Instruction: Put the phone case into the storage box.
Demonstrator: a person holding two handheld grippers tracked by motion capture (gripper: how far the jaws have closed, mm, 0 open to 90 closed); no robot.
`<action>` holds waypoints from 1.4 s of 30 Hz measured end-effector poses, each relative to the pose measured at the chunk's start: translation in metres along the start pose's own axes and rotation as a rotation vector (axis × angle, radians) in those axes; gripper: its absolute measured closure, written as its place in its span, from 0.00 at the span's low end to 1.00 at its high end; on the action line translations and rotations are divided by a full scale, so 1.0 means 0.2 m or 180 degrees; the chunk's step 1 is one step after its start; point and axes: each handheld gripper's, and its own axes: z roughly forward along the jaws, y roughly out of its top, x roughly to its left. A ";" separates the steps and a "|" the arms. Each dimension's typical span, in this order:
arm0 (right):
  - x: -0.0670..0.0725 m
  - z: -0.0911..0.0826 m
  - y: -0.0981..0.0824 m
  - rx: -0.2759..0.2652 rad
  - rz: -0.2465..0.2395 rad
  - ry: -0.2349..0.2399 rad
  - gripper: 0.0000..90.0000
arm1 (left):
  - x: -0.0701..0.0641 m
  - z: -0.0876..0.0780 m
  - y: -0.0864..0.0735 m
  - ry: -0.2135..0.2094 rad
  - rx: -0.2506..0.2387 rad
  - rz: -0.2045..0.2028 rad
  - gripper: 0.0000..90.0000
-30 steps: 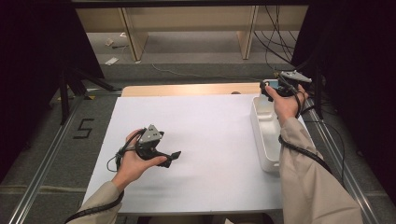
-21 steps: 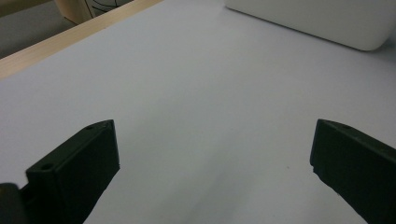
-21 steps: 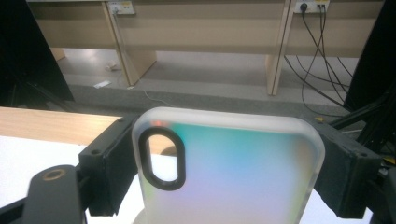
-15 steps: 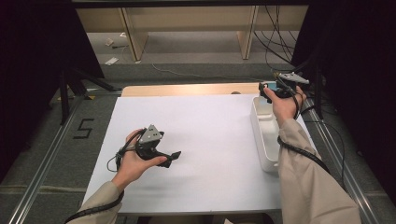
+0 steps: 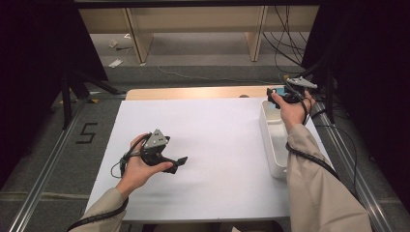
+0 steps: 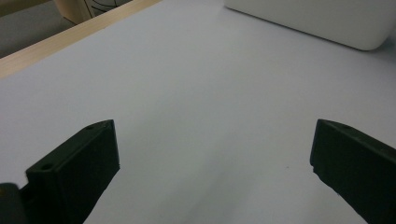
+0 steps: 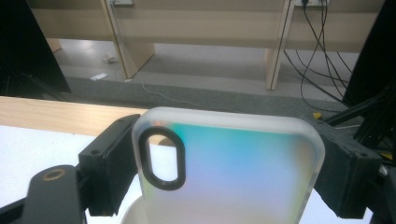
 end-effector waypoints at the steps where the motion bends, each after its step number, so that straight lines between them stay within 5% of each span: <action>1: 0.00 0.00 0.00 0.0002 -0.0002 -0.0001 0.21 | 0.00 0.00 0.00 0.0003 0.0000 0.0000 0.01; 42: 0.00 0.06 -0.06 0.0080 -0.0034 -0.0027 0.20 | 0.00 0.01 0.00 -0.0005 0.0013 -0.0002 0.01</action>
